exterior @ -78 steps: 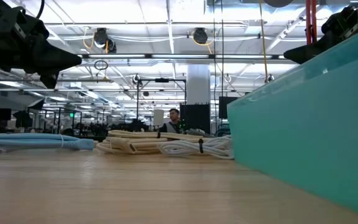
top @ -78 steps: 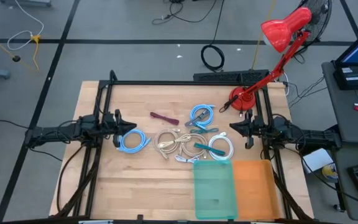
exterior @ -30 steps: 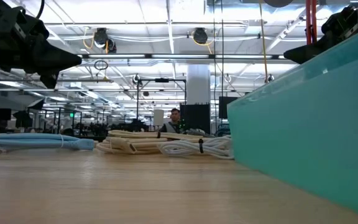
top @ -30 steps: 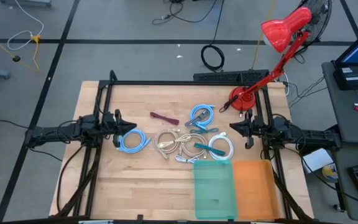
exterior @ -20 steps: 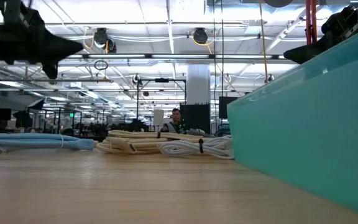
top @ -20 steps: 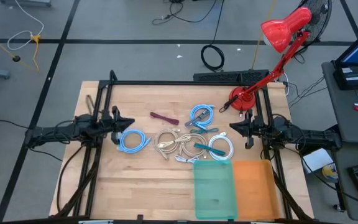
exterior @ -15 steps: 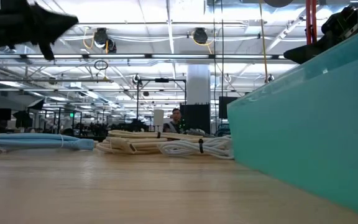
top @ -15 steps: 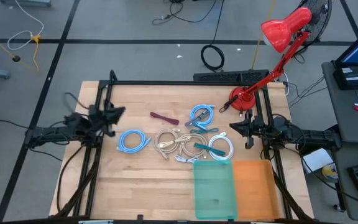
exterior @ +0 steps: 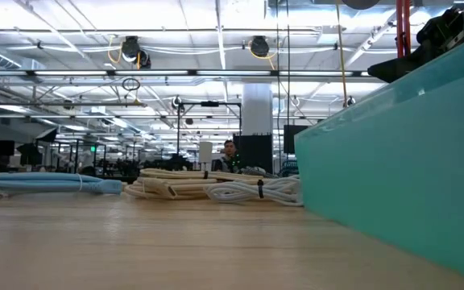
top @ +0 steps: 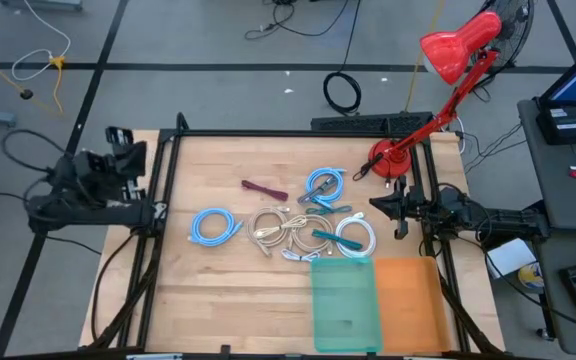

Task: Pick & Place USB Port
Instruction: Put the black charger cable into the orange bin

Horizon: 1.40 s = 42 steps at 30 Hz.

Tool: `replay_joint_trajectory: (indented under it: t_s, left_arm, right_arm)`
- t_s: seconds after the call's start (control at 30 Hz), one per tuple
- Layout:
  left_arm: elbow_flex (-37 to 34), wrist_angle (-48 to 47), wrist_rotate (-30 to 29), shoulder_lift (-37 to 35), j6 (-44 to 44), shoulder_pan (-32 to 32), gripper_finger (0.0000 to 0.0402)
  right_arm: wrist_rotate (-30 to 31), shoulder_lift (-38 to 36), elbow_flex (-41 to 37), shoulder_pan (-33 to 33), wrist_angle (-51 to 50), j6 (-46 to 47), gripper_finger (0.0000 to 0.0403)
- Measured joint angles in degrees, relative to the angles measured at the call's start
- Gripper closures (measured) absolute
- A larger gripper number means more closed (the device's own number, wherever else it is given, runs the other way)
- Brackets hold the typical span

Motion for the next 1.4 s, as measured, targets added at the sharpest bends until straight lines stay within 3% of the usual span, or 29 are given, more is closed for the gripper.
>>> replay_joint_trajectory:
  t_s: [0.23, 0.5, 0.97, 1.27, 1.4]
  left_arm:
    - [11.26, -10.95, 0.02, 18.79, 4.82, 0.0, 0.0378]
    - [13.1, -17.09, 0.05, 31.16, 3.01, 0.0, 0.0378]
    - [12.12, -27.4, 0.22, 34.21, -2.8, 0.0, 0.0378]
    - [6.65, -24.69, 0.2, 31.06, -3.62, 1.42, 0.0378]
    - [5.82, -24.48, 0.25, 29.77, -6.03, 2.72, 0.0378]
  right_arm:
    - [0.0, 0.0, 0.0, 0.0, 0.0, 0.0, 0.0403]
    - [-0.02, 0.0, 0.02, 0.0, 0.0, 0.0, 0.0403]
    - [0.06, 0.02, 0.0, -0.02, 1.51, -0.05, 0.0403]
    - [1.57, 0.07, 0.0, -0.02, 26.34, -6.0, 0.0403]
    - [3.21, 0.05, 0.0, -0.09, 34.72, -15.88, 0.0403]
